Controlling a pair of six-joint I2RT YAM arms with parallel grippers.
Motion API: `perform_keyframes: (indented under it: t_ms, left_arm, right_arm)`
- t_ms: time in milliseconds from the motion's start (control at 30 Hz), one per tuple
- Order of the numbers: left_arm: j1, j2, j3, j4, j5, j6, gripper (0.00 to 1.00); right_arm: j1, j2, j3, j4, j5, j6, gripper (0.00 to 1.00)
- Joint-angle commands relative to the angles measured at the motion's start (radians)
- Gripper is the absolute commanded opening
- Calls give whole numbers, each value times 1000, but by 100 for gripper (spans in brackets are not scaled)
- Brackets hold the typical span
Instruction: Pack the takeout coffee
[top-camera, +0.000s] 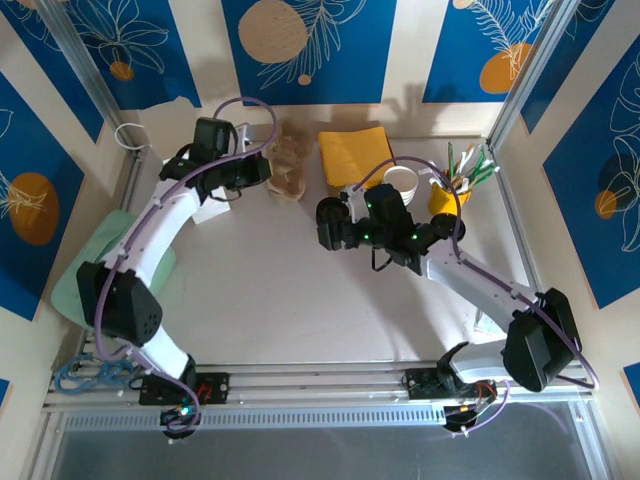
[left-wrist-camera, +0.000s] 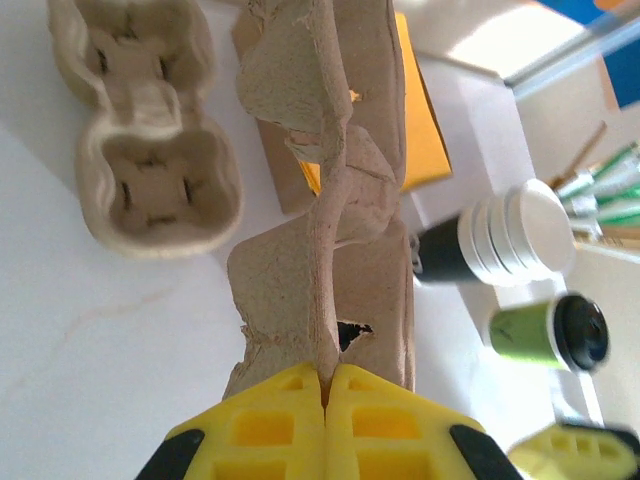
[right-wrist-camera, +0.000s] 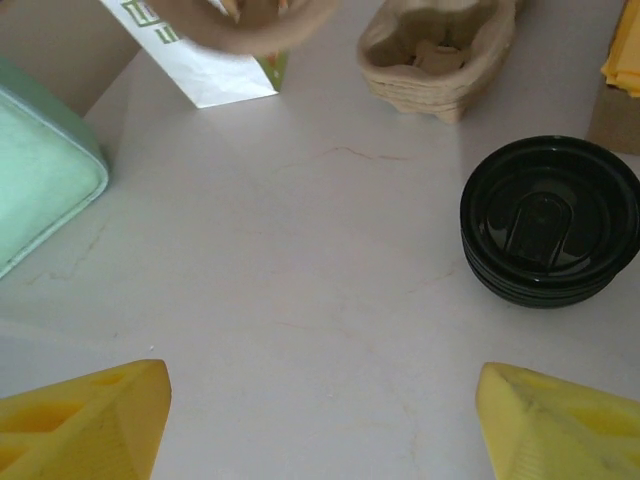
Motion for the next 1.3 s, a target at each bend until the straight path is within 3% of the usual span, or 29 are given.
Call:
perform_keyframes:
  t_ms: [0, 233, 567, 867, 1267]
  left_arm:
    - [14, -79, -51, -108, 117, 57, 0]
    - [12, -199, -154, -201, 265, 101, 0]
    - [10, -294, -259, -286, 415, 168, 0]
    - [8, -324, -298, -294, 461, 213, 0]
    - [8, -340, -319, -290, 483, 239, 0]
  right_arm:
    - [-5, -41, 90, -137, -60, -41, 80]
    - [24, -14, 301, -378, -85, -72, 80]
    - [126, 131, 548, -598, 17, -130, 80]
    - [217, 251, 661, -696, 100, -172, 77]
    - [251, 329, 705, -739, 201, -180, 74]
